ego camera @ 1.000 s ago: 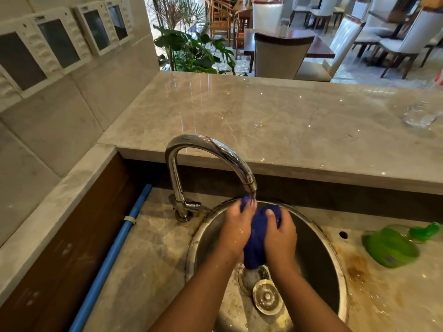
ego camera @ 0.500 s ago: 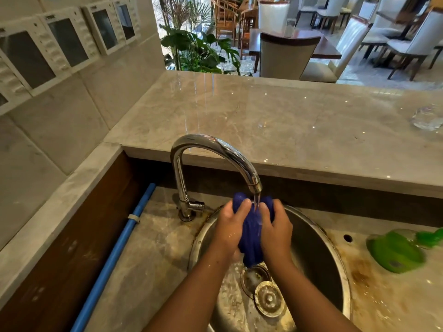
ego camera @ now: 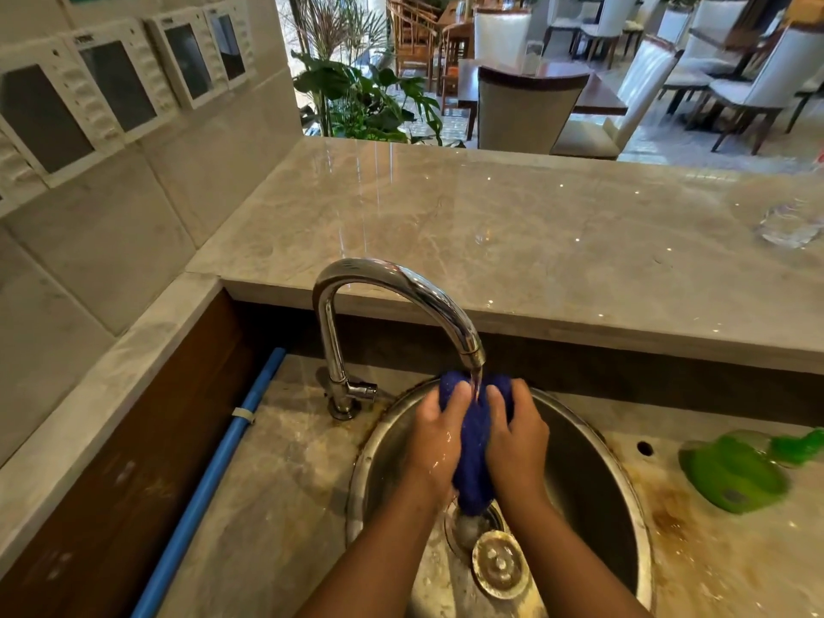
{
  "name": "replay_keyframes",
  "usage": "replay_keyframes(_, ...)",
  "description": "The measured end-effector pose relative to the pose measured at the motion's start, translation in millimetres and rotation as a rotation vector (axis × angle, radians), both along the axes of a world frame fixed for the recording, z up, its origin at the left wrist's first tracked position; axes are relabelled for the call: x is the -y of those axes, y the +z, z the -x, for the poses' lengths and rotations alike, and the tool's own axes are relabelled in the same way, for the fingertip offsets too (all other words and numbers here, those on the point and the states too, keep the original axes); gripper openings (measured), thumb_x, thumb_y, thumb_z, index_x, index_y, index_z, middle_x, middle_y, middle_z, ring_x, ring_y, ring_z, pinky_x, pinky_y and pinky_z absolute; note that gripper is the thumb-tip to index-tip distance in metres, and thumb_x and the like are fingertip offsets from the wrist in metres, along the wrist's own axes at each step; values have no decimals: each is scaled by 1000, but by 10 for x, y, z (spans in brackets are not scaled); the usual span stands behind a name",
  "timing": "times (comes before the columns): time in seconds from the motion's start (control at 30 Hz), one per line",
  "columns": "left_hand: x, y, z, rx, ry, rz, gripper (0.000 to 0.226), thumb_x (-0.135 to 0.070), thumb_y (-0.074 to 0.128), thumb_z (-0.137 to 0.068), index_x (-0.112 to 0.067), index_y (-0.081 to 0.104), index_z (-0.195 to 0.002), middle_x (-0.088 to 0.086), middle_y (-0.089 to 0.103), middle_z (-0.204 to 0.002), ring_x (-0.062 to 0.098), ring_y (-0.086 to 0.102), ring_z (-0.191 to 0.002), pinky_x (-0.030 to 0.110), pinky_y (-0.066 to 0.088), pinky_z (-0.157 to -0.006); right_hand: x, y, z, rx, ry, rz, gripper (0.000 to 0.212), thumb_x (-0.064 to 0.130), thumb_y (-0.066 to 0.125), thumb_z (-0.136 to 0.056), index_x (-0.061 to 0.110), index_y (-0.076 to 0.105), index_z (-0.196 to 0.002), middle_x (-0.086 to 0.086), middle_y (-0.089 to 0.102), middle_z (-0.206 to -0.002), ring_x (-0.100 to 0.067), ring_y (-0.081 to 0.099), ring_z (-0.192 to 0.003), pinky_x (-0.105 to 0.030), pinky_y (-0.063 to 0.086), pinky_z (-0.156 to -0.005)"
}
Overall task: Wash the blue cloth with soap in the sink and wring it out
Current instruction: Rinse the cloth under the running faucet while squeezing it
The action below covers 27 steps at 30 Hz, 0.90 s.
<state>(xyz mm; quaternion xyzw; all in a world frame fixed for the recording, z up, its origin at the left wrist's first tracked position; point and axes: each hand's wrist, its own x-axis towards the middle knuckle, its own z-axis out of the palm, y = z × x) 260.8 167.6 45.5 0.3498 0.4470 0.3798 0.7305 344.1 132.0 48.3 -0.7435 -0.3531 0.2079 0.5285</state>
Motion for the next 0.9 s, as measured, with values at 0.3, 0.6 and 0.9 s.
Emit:
replay_keyframes(0.3, -25, -88, 18, 0, 34, 127, 33, -44, 56, -98, -14, 67, -108, 9, 77, -92, 27, 74, -87, 39, 55, -77, -56, -24, 268, 34, 67, -14, 13, 24, 50, -101, 22, 59, -91, 4, 65, -75, -9, 63, -66, -28, 53, -60)
replay_keyframes(0.6, -186, 10, 106, -68, 26, 55, 29, -39, 54, -100, -12, 66, -105, 17, 74, -99, 30, 73, -89, 46, 57, -86, 130, 146, 340, -32, 96, -88, 12, 18, 54, -100, 23, 61, -91, 7, 64, -77, -1, 62, -70, -13, 48, -61)
replay_keyframes(0.9, 59, -14, 66, 7, -80, 75, 21, -24, 54, -102, -17, 63, -119, 10, 76, -107, 25, 75, -98, 44, 59, -88, -87, -180, 47, -57, -18, 116, 18, 27, 48, -103, 21, 58, -90, 0, 65, -77, -12, 63, -65, -39, 56, -64)
